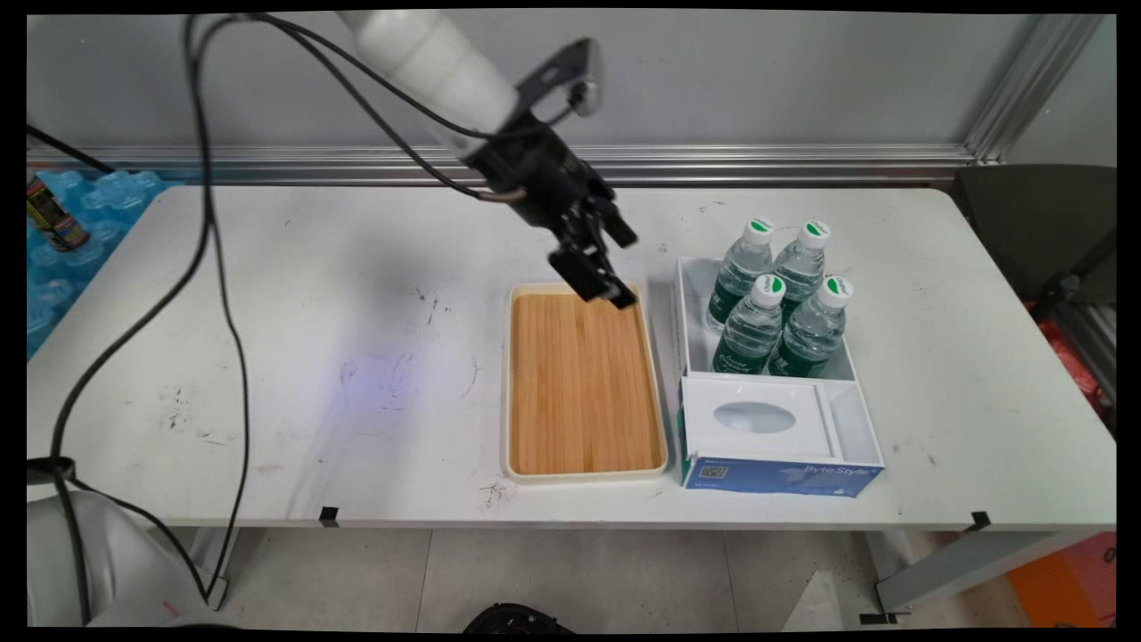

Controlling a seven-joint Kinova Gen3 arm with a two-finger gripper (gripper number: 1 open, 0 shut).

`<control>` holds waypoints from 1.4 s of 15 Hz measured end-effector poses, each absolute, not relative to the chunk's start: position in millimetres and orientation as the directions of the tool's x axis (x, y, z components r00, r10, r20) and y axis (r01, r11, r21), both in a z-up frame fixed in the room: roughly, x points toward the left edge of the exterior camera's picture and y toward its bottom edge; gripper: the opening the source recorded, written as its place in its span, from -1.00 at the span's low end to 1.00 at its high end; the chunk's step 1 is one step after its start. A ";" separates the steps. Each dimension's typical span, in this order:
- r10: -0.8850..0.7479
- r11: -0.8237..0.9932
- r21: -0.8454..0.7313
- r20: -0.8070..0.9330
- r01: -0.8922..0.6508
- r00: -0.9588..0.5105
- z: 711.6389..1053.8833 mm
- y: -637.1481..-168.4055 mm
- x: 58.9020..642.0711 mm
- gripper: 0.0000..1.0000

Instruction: Pick up the green bottle from the white box

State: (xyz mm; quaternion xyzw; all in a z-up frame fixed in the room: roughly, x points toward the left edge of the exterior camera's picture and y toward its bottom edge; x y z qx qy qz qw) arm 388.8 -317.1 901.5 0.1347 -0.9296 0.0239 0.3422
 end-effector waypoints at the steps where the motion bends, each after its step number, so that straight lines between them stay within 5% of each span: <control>1: -0.227 0.965 0.048 0.646 -0.258 -0.729 898.2 -319.3 383.8 1.00; 21: -0.209 0.972 0.072 0.692 -0.222 -0.691 804.1 -372.2 281.3 1.00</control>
